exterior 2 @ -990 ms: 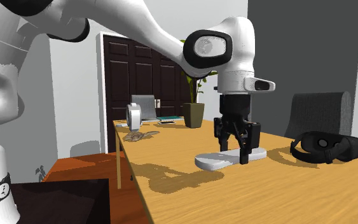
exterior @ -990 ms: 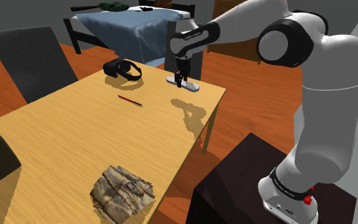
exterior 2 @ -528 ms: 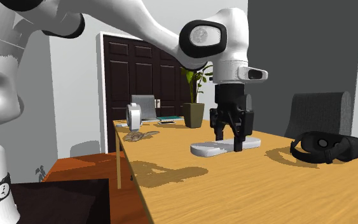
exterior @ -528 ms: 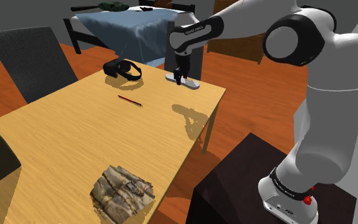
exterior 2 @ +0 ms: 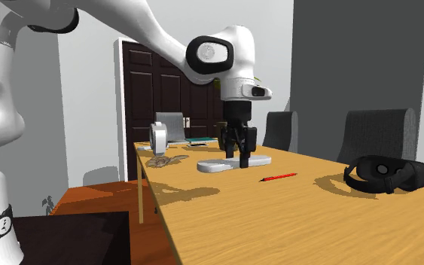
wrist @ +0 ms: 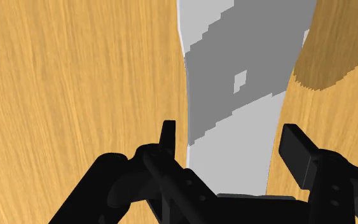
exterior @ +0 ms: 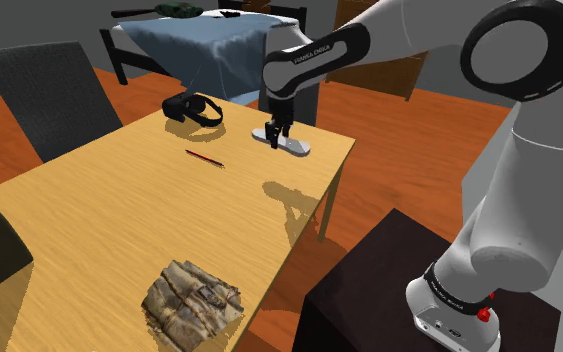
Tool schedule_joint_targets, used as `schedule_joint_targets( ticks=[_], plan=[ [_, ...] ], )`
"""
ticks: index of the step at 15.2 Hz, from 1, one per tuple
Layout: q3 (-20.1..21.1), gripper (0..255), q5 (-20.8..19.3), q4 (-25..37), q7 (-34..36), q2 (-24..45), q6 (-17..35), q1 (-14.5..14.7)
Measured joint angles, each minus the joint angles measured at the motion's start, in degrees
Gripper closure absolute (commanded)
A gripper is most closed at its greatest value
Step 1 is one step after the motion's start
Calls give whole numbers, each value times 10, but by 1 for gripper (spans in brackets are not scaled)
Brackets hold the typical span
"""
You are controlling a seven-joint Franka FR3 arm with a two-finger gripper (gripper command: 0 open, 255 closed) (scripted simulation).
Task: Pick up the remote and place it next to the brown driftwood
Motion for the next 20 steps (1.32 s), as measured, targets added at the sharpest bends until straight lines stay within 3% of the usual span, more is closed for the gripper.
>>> schedule_joint_targets(
  ticks=[11, 20],
  plan=[
    [57, 255, -11, -135, 139, -102, 31, 78],
    [111, 255, -8, -181, 248, -132, 45, 133]
  ],
)
